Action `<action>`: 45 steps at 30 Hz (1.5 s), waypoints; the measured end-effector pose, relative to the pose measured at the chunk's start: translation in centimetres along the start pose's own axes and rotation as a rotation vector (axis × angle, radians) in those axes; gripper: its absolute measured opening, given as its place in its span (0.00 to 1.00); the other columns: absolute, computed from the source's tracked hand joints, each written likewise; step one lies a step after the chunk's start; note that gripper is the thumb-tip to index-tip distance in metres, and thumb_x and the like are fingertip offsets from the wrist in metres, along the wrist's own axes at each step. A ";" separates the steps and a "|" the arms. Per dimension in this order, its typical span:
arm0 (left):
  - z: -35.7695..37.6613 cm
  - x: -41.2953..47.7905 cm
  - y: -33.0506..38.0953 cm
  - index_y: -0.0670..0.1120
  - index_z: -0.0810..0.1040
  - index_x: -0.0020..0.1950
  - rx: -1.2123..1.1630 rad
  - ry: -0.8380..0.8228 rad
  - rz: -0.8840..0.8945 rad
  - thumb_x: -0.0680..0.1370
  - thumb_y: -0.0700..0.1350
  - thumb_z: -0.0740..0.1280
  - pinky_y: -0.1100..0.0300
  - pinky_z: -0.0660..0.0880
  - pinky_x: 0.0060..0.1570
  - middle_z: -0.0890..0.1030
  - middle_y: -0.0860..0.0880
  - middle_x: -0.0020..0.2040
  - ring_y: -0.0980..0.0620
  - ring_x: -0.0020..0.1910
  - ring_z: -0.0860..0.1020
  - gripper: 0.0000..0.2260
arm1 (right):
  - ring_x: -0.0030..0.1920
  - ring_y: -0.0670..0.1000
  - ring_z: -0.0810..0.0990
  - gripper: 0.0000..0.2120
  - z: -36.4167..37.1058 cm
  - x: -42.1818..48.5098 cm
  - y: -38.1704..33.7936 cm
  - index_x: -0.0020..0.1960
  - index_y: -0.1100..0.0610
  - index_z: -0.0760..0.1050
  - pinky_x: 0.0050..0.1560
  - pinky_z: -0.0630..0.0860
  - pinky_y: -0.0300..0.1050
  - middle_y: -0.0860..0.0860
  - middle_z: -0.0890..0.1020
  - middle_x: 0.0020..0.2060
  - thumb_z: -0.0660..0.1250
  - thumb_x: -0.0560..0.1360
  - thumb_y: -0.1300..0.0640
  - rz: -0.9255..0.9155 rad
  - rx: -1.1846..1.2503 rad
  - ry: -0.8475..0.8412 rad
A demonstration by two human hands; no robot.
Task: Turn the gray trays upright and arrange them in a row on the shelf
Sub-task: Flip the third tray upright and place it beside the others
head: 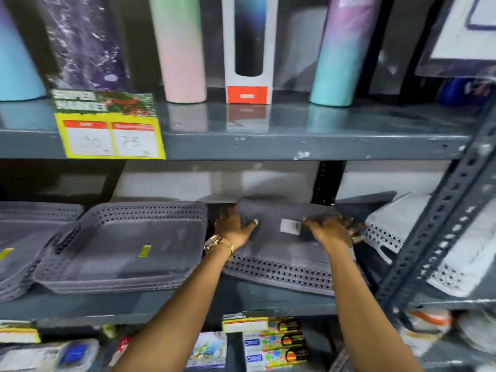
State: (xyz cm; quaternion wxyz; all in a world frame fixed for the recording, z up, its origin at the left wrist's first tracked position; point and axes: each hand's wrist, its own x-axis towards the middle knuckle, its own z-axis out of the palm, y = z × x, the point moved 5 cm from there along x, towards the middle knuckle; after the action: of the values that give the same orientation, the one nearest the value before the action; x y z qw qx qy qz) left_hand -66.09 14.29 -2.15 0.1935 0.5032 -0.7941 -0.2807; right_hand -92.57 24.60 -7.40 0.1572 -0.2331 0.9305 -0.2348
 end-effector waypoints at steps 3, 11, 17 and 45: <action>1.8 0.9 -0.9 0.48 0.72 0.68 0.030 -0.025 -0.172 0.71 0.68 0.57 0.43 0.72 0.64 0.72 0.41 0.70 0.36 0.67 0.72 0.33 | 0.75 0.67 0.57 0.52 -3.9 -3.6 0.6 0.77 0.54 0.61 0.71 0.55 0.71 0.60 0.59 0.77 0.53 0.64 0.21 0.052 -0.009 -0.037; 2.7 0.2 -1.4 0.49 0.57 0.78 -0.317 0.037 -0.345 0.71 0.75 0.51 0.42 0.63 0.71 0.62 0.42 0.77 0.37 0.73 0.66 0.43 | 0.68 0.61 0.72 0.42 -4.0 -4.1 1.1 0.70 0.65 0.68 0.65 0.68 0.52 0.64 0.71 0.70 0.55 0.74 0.30 -0.005 0.410 -0.105; -0.6 0.0 -0.1 0.51 0.50 0.80 -0.652 0.302 -0.134 0.79 0.65 0.52 0.46 0.54 0.76 0.54 0.48 0.80 0.46 0.78 0.55 0.33 | 0.65 0.63 0.74 0.38 -7.2 -3.5 -1.9 0.67 0.63 0.71 0.59 0.69 0.52 0.63 0.74 0.67 0.54 0.75 0.31 -0.055 0.826 -0.003; -0.3 -1.6 -2.8 0.44 0.72 0.66 -0.303 0.149 -0.223 0.78 0.54 0.64 0.53 0.72 0.58 0.79 0.41 0.62 0.40 0.62 0.76 0.20 | 0.60 0.63 0.79 0.26 -3.5 -0.8 2.1 0.65 0.60 0.71 0.55 0.75 0.50 0.60 0.78 0.62 0.68 0.74 0.44 -0.102 0.362 -0.048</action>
State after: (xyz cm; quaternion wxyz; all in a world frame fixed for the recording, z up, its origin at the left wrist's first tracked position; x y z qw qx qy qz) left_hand -63.29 14.70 -3.73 0.2931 0.5725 -0.6657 -0.3785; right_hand -94.03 27.96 -5.39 0.2067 -0.2533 0.8561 -0.4003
